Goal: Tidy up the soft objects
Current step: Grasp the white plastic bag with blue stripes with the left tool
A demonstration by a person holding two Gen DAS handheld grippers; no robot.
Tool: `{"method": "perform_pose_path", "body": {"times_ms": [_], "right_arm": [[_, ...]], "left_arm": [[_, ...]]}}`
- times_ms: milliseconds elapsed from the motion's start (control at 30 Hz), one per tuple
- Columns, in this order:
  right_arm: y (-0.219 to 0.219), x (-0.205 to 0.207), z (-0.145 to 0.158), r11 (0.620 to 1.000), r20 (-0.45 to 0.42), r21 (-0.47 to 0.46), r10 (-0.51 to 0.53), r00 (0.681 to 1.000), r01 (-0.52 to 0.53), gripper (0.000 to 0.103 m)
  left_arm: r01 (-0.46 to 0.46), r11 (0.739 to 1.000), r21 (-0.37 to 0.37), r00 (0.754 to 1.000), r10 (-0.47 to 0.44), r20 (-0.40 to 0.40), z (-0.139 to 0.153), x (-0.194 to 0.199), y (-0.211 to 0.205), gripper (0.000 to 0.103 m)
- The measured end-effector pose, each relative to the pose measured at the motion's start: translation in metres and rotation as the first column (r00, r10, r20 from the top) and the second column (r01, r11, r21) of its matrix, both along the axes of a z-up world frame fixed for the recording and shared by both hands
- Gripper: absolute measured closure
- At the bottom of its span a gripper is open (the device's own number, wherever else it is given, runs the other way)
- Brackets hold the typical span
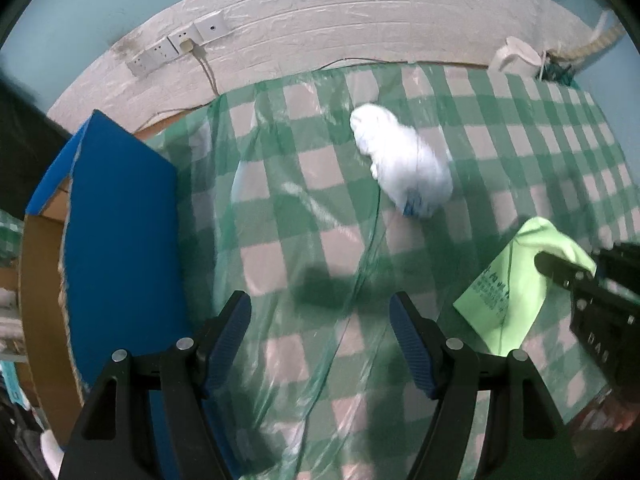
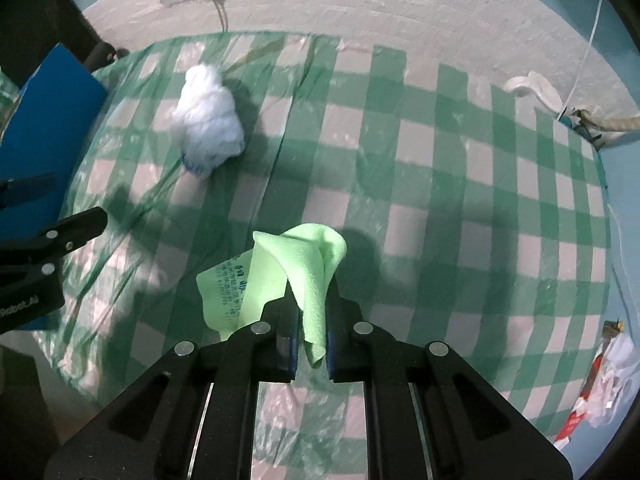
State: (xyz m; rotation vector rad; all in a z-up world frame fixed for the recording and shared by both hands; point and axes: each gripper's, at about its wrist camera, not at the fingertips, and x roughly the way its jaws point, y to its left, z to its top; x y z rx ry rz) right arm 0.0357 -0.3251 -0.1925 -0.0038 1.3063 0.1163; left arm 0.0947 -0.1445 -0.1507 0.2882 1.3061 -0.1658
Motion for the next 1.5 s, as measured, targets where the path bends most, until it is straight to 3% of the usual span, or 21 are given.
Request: {"method": "perform_pose_path", "body": {"times_ms": [33, 300, 500, 667, 900, 1267, 1400, 1467, 1500], "right_arm": [[0.000, 0.005, 0.001, 1.000, 0.004, -0.004, 0.000, 1.000, 0.000, 0.094], [-0.023, 0.029, -0.003, 0.999, 0.044, -0.042, -0.003, 0.999, 0.005, 0.094], [-0.026, 0.038, -0.001, 0.998, 0.058, -0.061, 0.002, 0.998, 0.002, 0.094], [-0.026, 0.045, 0.004, 0.998, 0.066, -0.057, -0.005, 0.998, 0.009, 0.093], [-0.021, 0.053, 0.007, 0.998, 0.071, -0.062, 0.006, 0.997, -0.001, 0.093], [-0.025, 0.050, 0.005, 0.999, 0.067, -0.049, -0.012, 0.998, 0.015, 0.093], [-0.025, 0.049, 0.005, 0.999, 0.068, -0.047, -0.014, 0.998, 0.017, 0.093], [-0.025, 0.049, 0.005, 0.999, 0.066, -0.047, -0.016, 0.998, 0.019, 0.093], [-0.025, 0.049, 0.005, 0.999, 0.066, -0.047, -0.016, 0.998, 0.019, 0.093]], "left_arm": [[-0.011, 1.000, -0.008, 1.000, 0.011, -0.004, 0.000, 0.005, -0.002, 0.030], [-0.044, 0.998, -0.032, 0.999, 0.045, 0.014, -0.003, 0.031, -0.015, 0.030], [-0.108, 0.989, -0.101, 0.994, 0.108, -0.006, -0.003, 0.053, -0.020, 0.030], [-0.122, 0.987, -0.105, 0.992, 0.123, -0.001, -0.005, 0.071, -0.030, 0.029], [-0.145, 0.983, -0.112, 0.989, 0.145, -0.007, -0.013, 0.091, -0.042, 0.019], [-0.156, 0.983, -0.100, 0.985, 0.147, -0.084, -0.041, 0.104, -0.063, 0.018], [-0.124, 0.989, -0.078, 0.990, 0.118, -0.077, -0.044, 0.097, -0.067, 0.033], [-0.105, 0.993, -0.061, 0.993, 0.101, -0.063, -0.042, 0.093, -0.068, 0.043], [-0.100, 0.994, -0.051, 0.994, 0.097, -0.057, -0.042, 0.092, -0.067, 0.053]]}}
